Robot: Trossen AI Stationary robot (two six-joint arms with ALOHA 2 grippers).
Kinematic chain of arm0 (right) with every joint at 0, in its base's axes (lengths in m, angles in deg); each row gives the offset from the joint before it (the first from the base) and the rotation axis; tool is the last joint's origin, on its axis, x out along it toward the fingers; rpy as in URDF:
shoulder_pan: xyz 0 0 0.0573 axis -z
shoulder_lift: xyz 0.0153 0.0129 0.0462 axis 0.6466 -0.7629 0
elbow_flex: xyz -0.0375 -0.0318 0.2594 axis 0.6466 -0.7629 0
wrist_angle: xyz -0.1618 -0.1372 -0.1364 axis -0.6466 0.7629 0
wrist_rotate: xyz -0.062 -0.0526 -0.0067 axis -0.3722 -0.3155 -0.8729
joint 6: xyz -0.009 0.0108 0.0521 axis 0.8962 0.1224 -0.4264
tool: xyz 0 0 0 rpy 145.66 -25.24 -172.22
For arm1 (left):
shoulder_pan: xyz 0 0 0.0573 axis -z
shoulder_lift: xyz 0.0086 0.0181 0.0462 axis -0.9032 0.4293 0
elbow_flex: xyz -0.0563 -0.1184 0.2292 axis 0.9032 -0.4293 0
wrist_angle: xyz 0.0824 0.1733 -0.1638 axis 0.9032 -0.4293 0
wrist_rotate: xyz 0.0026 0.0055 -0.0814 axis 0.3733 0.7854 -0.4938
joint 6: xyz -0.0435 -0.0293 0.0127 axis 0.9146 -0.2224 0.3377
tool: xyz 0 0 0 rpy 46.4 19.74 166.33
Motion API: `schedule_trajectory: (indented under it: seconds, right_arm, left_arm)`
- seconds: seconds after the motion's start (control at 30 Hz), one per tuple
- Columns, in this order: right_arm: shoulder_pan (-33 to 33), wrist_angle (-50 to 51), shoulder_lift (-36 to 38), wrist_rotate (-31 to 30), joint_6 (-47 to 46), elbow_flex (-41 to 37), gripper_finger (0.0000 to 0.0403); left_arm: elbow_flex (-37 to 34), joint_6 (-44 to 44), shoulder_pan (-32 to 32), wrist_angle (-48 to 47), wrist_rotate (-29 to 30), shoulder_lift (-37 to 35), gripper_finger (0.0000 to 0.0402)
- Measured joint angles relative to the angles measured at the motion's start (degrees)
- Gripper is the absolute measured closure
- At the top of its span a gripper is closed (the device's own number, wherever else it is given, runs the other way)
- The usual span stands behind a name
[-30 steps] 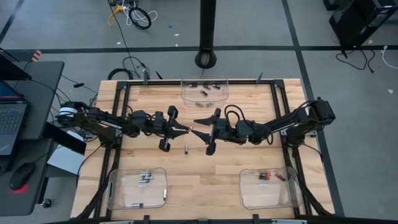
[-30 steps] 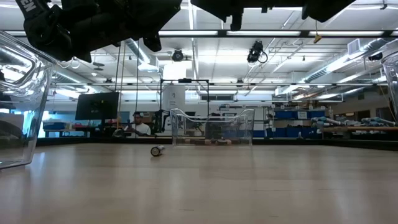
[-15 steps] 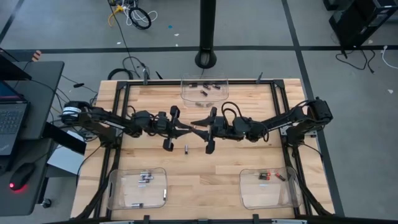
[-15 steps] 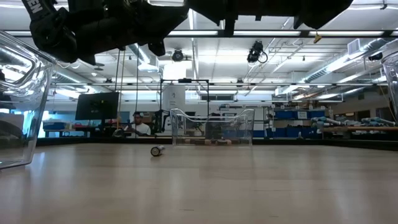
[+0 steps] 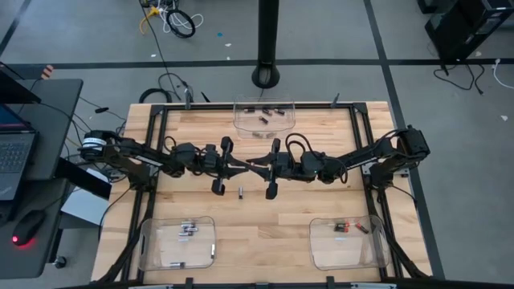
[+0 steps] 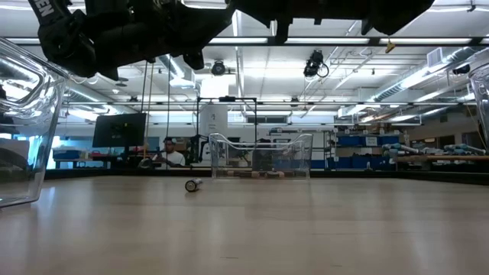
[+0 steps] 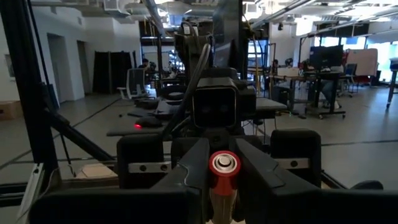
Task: Sort batteries
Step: Put the red battery into the bottom right transparent bin
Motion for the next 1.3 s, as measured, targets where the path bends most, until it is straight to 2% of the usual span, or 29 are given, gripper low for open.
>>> schedule_trajectory:
  seconds: [0.2,0.47,0.67,0.73,0.87,1.03,1.1,1.3]
  right_arm:
    - [0.0,0.21,0.38,0.0,0.19,-0.02,0.0339]
    - [0.0,1.79,4.49,0.04,2.07,-0.1,0.0339]
    - [0.0,11.94,11.82,-0.18,2.89,-0.08,0.0339]
    - [-0.25,20.52,15.35,-0.85,1.13,1.22,0.0339]
    - [-3.22,46.68,19.18,-5.56,-4.81,6.05,0.0339]
    - [-9.71,73.82,19.89,-7.56,-18.92,12.46,0.0339]
    - [-12.42,81.28,19.81,-6.31,-26.15,13.0,0.0339]
    - [-21.14,95.16,19.16,-2.24,-47.54,13.11,0.0339]
  left_arm:
    - [0.06,0.25,-0.01,-0.05,0.03,0.0,0.0345]
    - [0.03,0.09,-0.01,-2.02,1.15,0.01,0.0294]
    - [0.02,-1.29,0.02,-3.85,3.31,0.0,0.0269]
    - [0.02,-1.48,0.02,-4.65,4.62,0.0,0.0267]
    - [0.02,-2.66,-0.01,-6.51,4.86,0.0,0.0266]
    - [0.02,-3.58,-0.03,-7.65,5.6,0.0,0.0266]
    - [0.0,-3.58,-0.03,-8.54,6.01,0.0,0.0266]
    - [0.0,-3.37,-0.03,-11.88,6.96,0.0,0.0266]
